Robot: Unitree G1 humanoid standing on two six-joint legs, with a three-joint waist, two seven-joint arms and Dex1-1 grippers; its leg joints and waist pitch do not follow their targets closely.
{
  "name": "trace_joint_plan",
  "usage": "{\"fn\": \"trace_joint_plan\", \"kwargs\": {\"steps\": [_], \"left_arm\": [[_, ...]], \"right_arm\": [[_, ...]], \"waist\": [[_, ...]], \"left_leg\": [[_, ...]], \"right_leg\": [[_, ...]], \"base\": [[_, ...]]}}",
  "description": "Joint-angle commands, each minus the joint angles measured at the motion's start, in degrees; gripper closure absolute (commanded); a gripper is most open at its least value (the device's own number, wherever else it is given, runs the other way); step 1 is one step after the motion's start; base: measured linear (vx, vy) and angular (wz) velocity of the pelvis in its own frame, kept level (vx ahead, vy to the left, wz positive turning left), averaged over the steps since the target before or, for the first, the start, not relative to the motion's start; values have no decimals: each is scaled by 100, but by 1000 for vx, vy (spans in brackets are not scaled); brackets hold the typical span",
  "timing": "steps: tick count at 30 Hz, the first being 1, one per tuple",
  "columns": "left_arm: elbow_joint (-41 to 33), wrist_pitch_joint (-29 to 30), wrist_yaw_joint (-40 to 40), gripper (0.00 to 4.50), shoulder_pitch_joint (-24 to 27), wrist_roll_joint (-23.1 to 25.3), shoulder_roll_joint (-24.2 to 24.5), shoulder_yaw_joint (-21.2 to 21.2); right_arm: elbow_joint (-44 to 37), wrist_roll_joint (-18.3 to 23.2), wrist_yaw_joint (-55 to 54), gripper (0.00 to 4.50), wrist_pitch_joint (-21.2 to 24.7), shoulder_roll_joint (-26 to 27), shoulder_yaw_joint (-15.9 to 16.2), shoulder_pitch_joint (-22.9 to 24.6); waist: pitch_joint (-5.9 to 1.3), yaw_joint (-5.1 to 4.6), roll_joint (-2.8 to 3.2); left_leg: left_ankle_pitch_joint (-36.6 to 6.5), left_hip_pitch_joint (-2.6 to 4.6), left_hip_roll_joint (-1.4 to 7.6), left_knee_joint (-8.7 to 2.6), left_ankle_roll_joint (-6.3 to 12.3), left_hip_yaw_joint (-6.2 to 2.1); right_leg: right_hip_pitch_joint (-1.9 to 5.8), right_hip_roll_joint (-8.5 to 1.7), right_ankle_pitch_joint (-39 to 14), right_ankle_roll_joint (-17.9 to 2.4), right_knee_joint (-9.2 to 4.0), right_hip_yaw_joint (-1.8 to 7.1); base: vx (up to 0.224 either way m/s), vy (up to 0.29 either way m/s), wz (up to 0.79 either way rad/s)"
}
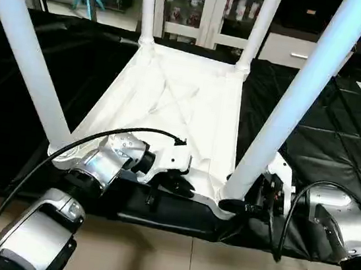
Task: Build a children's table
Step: Rotate leg to tighten
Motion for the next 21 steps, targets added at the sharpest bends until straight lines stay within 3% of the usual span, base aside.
{"fn": "trace_joint_plan", "kwargs": {"steps": [1,8,14,17,18,21], "left_arm": [[30,81,61,450,45,82,-61,-161],[-47,179,44,450,87,113,-15,-176],[-61,306,182,450,103,119,-9,-119],[94,495,538,450,7,182,-37,-28],[134,572,648,450,-22,171,-66,21],[337,828,1235,450,-174,243,-175,152]], "right_arm": [[21,-88,102,107,-114,13,78,-77],[117,-84,181,156,-146,60,79,-77],[332,91,-327,183,-52,364,-248,-56],[648,106,-972,186,-24,640,-500,-70],[723,76,-1143,186,-8,692,-534,-89],[983,-169,-1933,187,117,920,-614,-186]], "waist": [[-376,-7,-86],[-379,-6,-75],[-371,-52,-65],[-352,-155,-68],[-348,-171,-16],[-343,-288,-53]], "left_leg": [[-1187,61,188,-412,472,-35],[-1249,67,188,-412,443,-38],[-1405,54,179,-429,353,-44],[-1781,59,162,-460,185,-73],[-1842,66,158,-471,143,-90],[-2052,54,138,-487,24,-120]], "right_leg": [[314,-147,-1397,-1292,-279,101],[315,-144,-1455,-1292,-282,99],[317,-142,-1615,-1260,-303,90],[285,-148,-2218,-1069,-378,84],[282,-152,-2294,-1052,-390,81],[284,-132,-2574,-906,-433,51]], "base": [[0,0,0],[0,0,0],[0,0,0],[0,0,0],[0,0,0],[-18,2,-3]]}}
